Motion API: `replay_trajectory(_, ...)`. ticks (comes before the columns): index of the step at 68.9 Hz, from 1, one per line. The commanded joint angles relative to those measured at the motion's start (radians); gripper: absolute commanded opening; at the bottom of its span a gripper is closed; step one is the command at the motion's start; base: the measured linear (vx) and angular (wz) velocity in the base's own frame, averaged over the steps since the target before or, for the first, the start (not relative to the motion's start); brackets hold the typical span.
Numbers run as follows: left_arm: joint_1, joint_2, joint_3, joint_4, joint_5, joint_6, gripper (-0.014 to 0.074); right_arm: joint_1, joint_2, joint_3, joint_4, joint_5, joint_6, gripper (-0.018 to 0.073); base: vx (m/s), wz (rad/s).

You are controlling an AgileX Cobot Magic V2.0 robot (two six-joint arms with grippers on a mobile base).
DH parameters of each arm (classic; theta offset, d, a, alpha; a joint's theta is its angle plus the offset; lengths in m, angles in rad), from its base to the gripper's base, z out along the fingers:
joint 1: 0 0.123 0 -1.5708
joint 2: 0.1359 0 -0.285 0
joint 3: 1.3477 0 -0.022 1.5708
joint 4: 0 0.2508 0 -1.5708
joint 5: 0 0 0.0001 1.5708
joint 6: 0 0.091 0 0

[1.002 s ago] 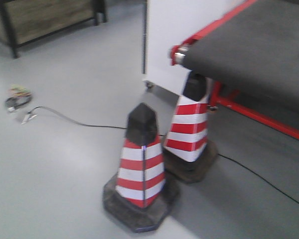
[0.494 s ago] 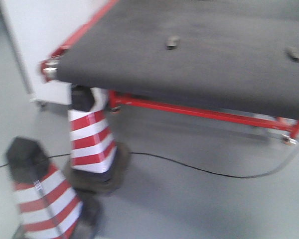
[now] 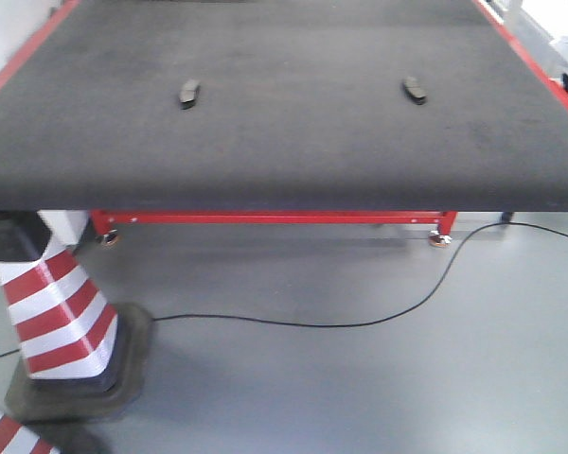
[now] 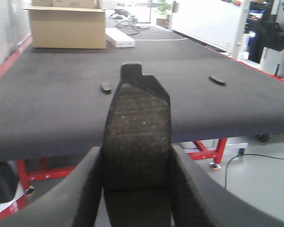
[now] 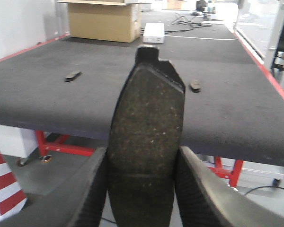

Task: Move and align brake pads A on conveyor
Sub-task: 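Turn and drive up to the conveyor belt holding both pads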

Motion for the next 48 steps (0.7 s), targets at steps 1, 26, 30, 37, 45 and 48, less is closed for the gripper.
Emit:
replay_trajectory(1, -0.002, 0.015, -0.031, 0.003, -0.091, -0.004, -0.0006, -0.004, 0.011, -0.028, -0.002, -0.101, -0.009, -0.0006, 0.15, -0.26)
replay_trajectory(26, -0.002, 0.015, -0.031, 0.003, -0.091, -0.004, -0.0006, -0.004, 0.011, -0.028, -0.002, -0.101, -0.009, -0.0006, 0.23, -0.13)
replay_trajectory(30, -0.002, 0.015, -0.031, 0.003, -0.091, -0.004, -0.0006, -0.004, 0.011, -0.028, -0.002, -0.101, -0.009, -0.0006, 0.34, 0.02)
replay_trajectory(37, -0.002, 0.015, -0.031, 0.002, -0.091, -0.004, -0.0006, -0.004, 0.011, -0.028, -0.002, -0.101, -0.009, -0.0006, 0.38, 0.03)
replay_trajectory(45, -0.002, 0.015, -0.031, 0.002, -0.091, -0.004, -0.0006, -0.004, 0.011, -0.028, -0.002, -0.101, -0.009, -0.0006, 0.42, 0.02)
replay_trajectory(48, -0.002, 0.015, -0.031, 0.002, -0.091, -0.004, -0.0006, -0.004, 0.011, -0.028, -0.002, -0.101, -0.009, -0.0006, 0.44, 0.03)
